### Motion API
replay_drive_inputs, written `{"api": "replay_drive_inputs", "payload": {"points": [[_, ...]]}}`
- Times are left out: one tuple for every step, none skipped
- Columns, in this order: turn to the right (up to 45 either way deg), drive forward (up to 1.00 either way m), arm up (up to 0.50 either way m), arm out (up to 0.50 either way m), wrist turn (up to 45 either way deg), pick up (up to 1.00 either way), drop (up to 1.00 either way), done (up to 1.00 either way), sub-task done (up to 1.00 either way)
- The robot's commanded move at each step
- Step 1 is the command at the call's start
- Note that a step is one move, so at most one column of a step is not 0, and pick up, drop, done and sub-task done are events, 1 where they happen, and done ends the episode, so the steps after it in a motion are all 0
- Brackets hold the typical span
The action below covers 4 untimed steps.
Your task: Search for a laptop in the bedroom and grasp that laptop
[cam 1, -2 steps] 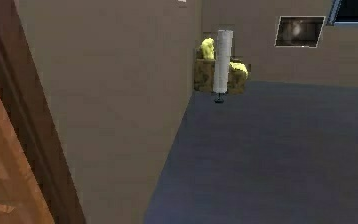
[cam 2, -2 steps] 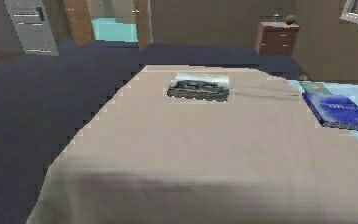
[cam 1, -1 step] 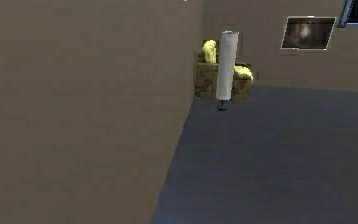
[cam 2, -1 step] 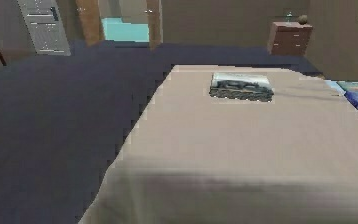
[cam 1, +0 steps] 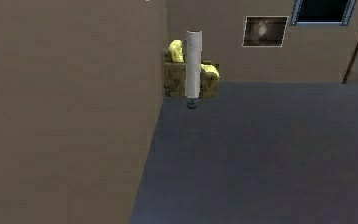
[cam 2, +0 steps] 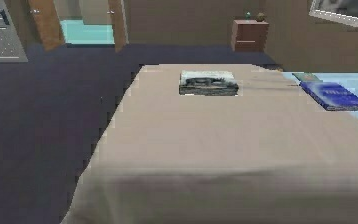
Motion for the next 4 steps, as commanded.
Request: {"api": "replay_drive_inputs", "payload": {"points": [[0.0,0.75,0.0,0.0,0.0,0.0,0.0,0.0,0.0],[42.0,0.0,0.0,0.0,0.0,0.0,0.0,0.0,0.0],[0.0,0.6,0.0,0.0,0.0,0.0,0.0,0.0,0.0],[9.0,0.0,0.0,0.0,0.0,0.0,0.0,0.0,0.0]]}}
